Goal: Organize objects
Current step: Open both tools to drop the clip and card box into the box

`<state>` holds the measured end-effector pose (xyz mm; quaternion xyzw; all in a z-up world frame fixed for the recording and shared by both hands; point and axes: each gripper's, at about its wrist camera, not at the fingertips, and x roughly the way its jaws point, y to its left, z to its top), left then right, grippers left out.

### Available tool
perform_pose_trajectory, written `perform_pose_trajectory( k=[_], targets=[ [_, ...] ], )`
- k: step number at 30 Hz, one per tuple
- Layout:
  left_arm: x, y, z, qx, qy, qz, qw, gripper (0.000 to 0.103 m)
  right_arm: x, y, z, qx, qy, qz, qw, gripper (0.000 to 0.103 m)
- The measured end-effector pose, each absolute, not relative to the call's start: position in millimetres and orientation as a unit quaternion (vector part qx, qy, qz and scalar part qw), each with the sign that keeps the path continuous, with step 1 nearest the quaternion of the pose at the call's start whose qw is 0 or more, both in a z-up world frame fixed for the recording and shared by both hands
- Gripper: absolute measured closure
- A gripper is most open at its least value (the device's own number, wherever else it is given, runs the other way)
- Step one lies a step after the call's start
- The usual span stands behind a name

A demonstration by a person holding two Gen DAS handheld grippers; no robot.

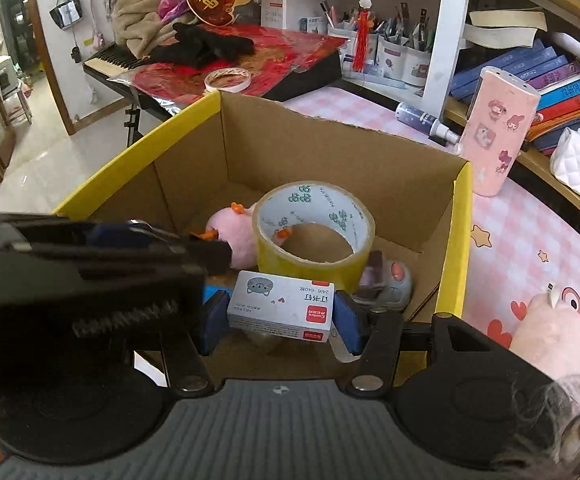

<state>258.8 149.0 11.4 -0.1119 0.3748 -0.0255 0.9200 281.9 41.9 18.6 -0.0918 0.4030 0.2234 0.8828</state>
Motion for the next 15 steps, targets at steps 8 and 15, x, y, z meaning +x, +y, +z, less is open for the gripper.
perform_pose_trajectory(
  k=[8, 15],
  targets=[
    [252, 149, 18, -0.114, 0.358, -0.031, 0.926, 0.044, 278, 46, 21, -0.084, 0.398, 0.208, 0.889, 0.047],
    [214, 154, 49, -0.122, 0.289, -0.025, 0.949, 0.038, 245, 43, 44, -0.094, 0.332, 0.197, 0.918, 0.044]
  ],
)
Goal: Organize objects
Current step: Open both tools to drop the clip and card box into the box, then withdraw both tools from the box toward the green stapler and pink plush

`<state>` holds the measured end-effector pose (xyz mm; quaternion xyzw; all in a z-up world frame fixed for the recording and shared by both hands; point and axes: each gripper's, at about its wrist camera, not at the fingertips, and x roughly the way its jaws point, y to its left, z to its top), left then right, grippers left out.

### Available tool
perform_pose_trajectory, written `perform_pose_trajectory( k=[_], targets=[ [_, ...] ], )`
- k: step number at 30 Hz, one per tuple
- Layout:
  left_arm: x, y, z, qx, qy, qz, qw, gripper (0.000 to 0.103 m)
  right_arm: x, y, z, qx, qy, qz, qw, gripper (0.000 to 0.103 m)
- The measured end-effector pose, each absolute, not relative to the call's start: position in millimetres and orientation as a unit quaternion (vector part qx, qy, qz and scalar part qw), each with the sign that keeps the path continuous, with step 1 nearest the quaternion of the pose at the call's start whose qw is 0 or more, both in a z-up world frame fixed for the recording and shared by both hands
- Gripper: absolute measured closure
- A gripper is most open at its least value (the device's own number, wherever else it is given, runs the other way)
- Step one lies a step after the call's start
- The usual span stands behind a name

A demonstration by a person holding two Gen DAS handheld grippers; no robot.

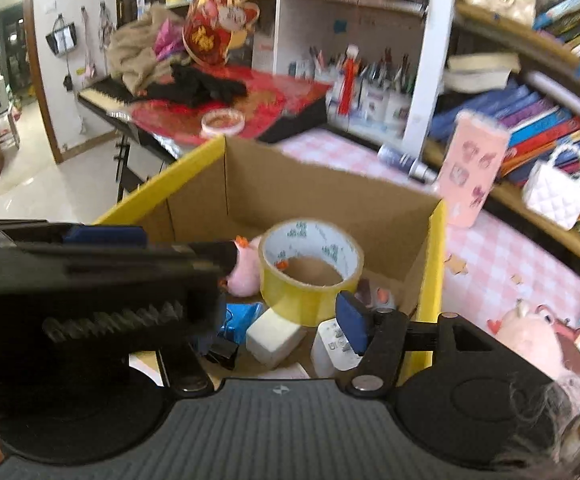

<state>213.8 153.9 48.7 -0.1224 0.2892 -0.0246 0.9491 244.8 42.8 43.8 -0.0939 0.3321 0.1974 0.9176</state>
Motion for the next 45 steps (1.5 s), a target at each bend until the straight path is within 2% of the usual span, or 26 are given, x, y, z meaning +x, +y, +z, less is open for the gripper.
perform_pose_trajectory(
  k=[8, 18, 26, 45],
  targets=[
    [156, 162, 67, -0.108, 0.226, -0.011, 0.968, 0.027, 186, 24, 59, -0.08, 0.274, 0.144, 0.948, 0.042],
    [100, 167, 31, -0.092, 0.283, 0.007, 0.955, 0.027, 116, 5, 30, -0.024, 0.309, 0.052, 0.949, 0.042],
    [64, 159, 15, -0.072, 0.299, 0.014, 0.951, 0.026, 74, 6, 4, -0.026, 0.354, 0.013, 0.935, 0.041],
    [40, 125, -8, -0.056, 0.35, -0.078, 0.932, 0.026, 21, -22, -7, -0.007, 0.373, -0.059, 0.926, 0.036]
  ],
)
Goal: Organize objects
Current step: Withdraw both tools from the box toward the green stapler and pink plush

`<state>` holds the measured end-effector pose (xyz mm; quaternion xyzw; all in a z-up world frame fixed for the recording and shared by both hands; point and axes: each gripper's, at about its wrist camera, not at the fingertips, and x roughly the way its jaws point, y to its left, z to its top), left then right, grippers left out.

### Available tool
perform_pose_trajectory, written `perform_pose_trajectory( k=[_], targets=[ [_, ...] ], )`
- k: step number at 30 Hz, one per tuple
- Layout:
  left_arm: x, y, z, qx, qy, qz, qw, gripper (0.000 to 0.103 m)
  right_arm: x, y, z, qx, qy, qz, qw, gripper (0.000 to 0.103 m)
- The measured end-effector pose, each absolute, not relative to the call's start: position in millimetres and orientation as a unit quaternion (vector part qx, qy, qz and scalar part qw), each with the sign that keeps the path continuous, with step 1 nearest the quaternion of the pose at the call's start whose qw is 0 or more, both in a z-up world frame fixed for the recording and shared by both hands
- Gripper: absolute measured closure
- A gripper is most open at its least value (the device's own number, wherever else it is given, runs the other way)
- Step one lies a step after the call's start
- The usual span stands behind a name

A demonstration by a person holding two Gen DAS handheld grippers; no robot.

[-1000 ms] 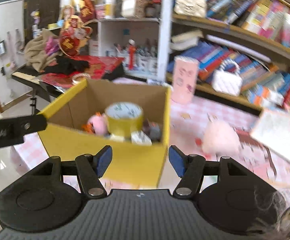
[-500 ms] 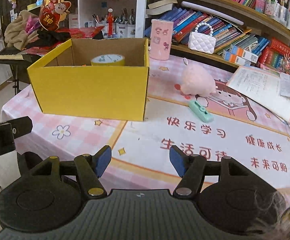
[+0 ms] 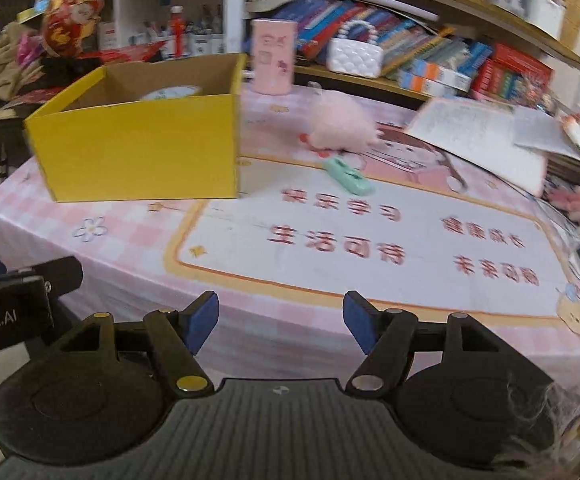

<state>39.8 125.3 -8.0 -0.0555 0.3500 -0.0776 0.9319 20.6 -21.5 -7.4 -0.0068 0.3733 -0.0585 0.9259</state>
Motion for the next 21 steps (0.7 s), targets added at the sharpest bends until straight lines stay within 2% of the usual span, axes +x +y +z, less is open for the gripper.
perform_pose_trajectory(
  k=[21],
  targets=[
    [74, 11, -12, -0.007, 0.366, -0.189, 0.911, 0.026, 20, -128, -12, 0.033, 0.385, -0.161, 0.908, 0.035]
  ],
)
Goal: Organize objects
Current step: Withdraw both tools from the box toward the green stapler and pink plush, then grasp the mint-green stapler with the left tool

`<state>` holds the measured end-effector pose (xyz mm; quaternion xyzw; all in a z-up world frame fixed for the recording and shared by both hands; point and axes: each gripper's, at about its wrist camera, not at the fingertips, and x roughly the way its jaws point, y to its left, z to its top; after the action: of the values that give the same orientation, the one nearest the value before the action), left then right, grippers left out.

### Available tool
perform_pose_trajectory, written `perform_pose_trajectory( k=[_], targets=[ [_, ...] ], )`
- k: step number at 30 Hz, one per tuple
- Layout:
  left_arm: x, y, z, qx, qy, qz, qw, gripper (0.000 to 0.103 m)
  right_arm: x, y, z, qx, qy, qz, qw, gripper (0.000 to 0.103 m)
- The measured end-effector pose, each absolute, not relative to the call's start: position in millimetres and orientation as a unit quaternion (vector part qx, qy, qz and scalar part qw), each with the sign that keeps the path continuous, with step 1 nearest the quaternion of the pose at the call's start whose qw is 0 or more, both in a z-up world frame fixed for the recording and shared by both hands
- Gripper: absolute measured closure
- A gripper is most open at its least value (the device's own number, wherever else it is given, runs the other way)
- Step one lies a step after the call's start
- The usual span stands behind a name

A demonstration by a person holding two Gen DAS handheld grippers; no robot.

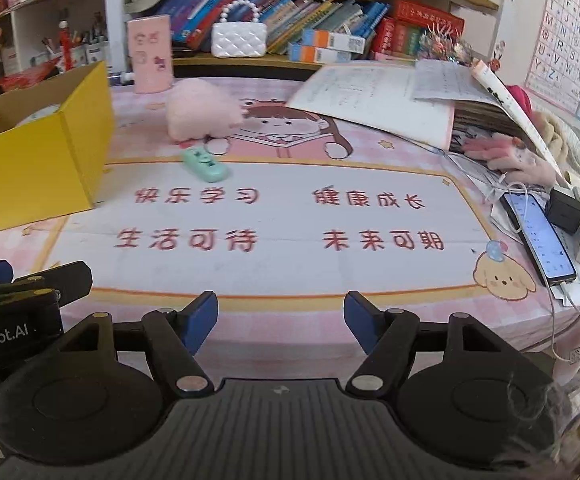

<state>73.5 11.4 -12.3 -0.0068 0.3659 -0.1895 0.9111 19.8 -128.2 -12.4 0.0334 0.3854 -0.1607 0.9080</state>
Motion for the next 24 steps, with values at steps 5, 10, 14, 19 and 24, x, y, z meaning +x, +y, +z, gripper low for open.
perform_pose_trajectory(
  k=[5, 10, 14, 19, 24],
  targets=[
    [89, -14, -14, -0.012, 0.371, -0.179, 0.911, 0.026, 36, -157, -13, 0.037, 0.388, -0.157, 0.908, 0.035],
    [108, -39, -15, -0.012, 0.375, -0.17, 0.911, 0.026, 61, -183, -16, 0.038, 0.401, -0.139, 0.905, 0.034],
    [125, -58, -16, -0.007, 0.372, -0.161, 0.914, 0.026, 82, -205, -15, 0.043, 0.395, -0.128, 0.909, 0.033],
    [154, -80, -23, -0.002, 0.37, -0.142, 0.918, 0.026, 110, -231, -12, 0.041, 0.377, -0.12, 0.917, 0.031],
    [186, -100, -31, -0.001, 0.366, -0.12, 0.923, 0.027, 132, -254, -6, 0.048, 0.36, -0.113, 0.925, 0.031]
  ],
)
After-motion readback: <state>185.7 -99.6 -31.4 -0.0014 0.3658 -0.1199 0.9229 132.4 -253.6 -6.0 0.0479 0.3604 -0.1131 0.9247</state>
